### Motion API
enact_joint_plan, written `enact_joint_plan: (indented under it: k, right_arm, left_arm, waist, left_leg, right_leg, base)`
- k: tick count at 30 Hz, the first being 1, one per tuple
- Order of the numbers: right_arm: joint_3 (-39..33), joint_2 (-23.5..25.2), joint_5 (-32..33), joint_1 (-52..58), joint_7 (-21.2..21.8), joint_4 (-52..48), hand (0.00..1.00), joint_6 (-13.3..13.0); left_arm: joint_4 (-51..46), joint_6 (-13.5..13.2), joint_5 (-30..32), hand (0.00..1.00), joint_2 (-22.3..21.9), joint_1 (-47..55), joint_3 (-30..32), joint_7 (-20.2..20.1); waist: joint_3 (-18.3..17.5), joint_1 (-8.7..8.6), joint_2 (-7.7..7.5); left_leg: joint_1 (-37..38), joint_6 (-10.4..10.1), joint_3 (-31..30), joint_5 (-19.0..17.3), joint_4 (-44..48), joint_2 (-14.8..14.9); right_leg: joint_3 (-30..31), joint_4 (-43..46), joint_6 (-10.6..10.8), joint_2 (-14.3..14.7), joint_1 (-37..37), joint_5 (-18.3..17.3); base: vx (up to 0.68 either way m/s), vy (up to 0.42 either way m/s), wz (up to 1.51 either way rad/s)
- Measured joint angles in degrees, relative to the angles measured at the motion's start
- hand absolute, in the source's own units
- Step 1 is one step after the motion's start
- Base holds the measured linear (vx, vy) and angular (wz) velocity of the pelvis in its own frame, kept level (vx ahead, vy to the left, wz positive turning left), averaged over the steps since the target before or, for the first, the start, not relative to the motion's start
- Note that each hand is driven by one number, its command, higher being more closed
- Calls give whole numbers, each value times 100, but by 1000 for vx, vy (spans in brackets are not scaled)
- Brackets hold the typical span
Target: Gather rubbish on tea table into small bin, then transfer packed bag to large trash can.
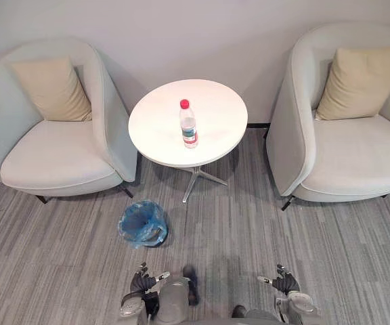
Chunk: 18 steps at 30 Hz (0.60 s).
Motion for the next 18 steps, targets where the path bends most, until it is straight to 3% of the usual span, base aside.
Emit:
enact_joint_plan:
  k: [1, 3, 4, 5, 6, 7, 8, 10, 12, 14, 15, 16, 17, 18]
  right_arm:
    - [39, 42, -2, -10, 7, 22, 0, 0]
    - [23, 8, -8, 2, 5, 29, 0, 2]
    - [21, -7, -14, 4, 8, 39, 0, 6]
    - [15, -19, -22, 10, 7, 53, 0, 7]
    - [43, -14, -38, 24, 11, 64, 0, 5]
    - [61, -13, -69, 40, 17, 68, 0, 5]
    - [84, -14, -131, 52, 22, 71, 0, 5]
    - [98, -12, -174, 76, 25, 82, 0, 6]
    - [101, 7, -188, 61, 25, 81, 0, 5]
    - [76, 18, -176, 72, 27, 78, 0, 3]
    - [80, 36, -177, 83, 25, 78, 0, 3]
    - [77, 58, -177, 133, 24, 79, 0, 3]
    - [70, 84, -177, 186, 25, 129, 0, 1]
    - [40, 76, -178, 160, 24, 209, 0, 14]
  left_arm:
    - [5, -1, 4, 0, 84, -53, -46, -2]
    - [39, 4, -2, 0, 94, -105, -79, -10]
    - [44, 4, -1, 0, 96, -104, -78, -10]
    - [104, 6, -3, 0, 119, -107, -80, -7]
    - [165, 11, 2, 0, 179, -104, -121, -6]
    - [196, 16, -1, 0, 218, -100, -186, -7]
    - [238, 20, 1, 0, 294, -91, -267, -7]
    - [272, 28, 0, 0, 333, -53, -316, -6]
    - [275, 32, -1, 0, 334, -3, -313, -4]
    - [286, 36, -5, 0, 329, -4, -310, -2]
    - [289, 33, -7, 0, 320, 14, -309, -2]
    - [286, 32, -7, 0, 338, 33, -293, -2]
    - [319, 35, -23, 0, 331, 5, -186, 4]
    - [326, 46, -35, 0, 260, 21, -177, 12]
  waist:
    - [-34, 63, -119]
    - [-33, 60, -187]
    - [-35, 66, -185]
    - [-37, 61, -174]
    - [-49, 33, -215]
    - [-54, 22, -246]
    - [-45, 12, -279]
    - [-38, -77, -268]
    - [-47, -111, -215]
    - [-42, -139, -192]
    - [-69, -151, -216]
    - [-98, -131, -282]
    - [-112, -98, -359]
    - [-147, -72, -262]
  left_leg:
    - [146, 376, 114, -63, 12, -207]
    - [80, 633, 102, -434, 463, -295]
    - [114, 638, 124, -553, 580, -298]
    - [308, 687, 161, -786, 688, -323]
    - [603, 718, 167, -972, 647, -425]
    - [764, 733, 138, -1059, 603, -503]
    - [1071, 772, 102, -1179, 533, -609]
    - [1513, 788, -3, -1215, 301, -697]
    - [1800, 787, -160, -1212, 107, -678]
    - [1916, 785, -370, -1212, 72, -610]
    - [1953, 694, -522, -1206, 79, -568]
    - [1971, 646, -549, -1219, 73, -600]
    - [2064, 410, -723, -1357, 66, -666]
    - [2101, 378, -794, -1368, 31, -572]
  right_leg:
    - [87, 2, 102, -173, 96, -77]
    - [178, 392, 156, -370, 29, -99]
    - [256, 722, 215, -432, -45, -136]
    - [445, 1654, 290, -505, -285, -178]
    - [615, 2815, 580, -685, -681, -26]
    - [686, 3401, 724, -789, -876, 83]
    - [686, 4346, 701, -975, -1183, 48]
    - [492, 4951, 503, -1116, -1545, -102]
    - [213, 4682, 304, -1058, -1943, -241]
    - [262, 3734, 214, -828, -2104, -296]
    - [407, 2488, 209, -557, -2012, -142]
    - [449, 1930, 117, -528, -1964, 237]
    - [429, 1551, 53, -538, -1920, 745]
    - [361, 1506, 14, -458, -1859, 771]
  base:
    - [473, 183, -20]
    - [401, 156, 4]
    - [489, 232, 3]
    - [397, 191, -3]
    - [481, 216, 1]
    - [398, 142, 12]
    - [456, 133, 24]
    - [347, 67, 33]
    - [335, 2, 41]
    - [312, -91, 62]
    - [276, -123, 65]
    - [346, -178, 76]
    - [182, -99, 42]
    - [287, -161, 39]
